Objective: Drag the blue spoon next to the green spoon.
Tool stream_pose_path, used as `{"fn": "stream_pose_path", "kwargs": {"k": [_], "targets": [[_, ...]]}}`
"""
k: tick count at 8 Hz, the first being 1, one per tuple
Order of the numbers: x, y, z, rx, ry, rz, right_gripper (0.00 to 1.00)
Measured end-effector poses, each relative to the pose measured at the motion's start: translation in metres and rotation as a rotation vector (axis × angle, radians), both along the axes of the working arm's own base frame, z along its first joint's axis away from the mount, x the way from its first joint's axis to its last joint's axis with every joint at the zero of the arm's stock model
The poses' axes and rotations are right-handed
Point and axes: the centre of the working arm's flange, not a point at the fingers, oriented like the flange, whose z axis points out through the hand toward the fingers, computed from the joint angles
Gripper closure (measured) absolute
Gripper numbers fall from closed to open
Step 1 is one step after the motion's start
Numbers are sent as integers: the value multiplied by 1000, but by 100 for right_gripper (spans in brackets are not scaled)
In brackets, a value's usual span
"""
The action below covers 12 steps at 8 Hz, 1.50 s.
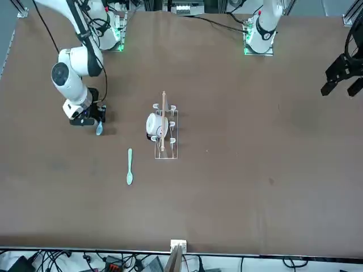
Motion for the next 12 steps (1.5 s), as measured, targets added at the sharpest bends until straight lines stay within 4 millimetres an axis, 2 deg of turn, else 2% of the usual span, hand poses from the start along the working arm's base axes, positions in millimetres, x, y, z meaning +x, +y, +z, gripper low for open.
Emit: {"fn": "stream_pose_path", "kwargs": {"k": [3,5,7,9,12], "targets": [[80,23,60,-7,39,15,84],[128,33,74,-5,38,17,84],[164,39,62,-4,60,16,83],[193,43,40,7,86,7,83],[216,50,4,12,98,9,84]]}}
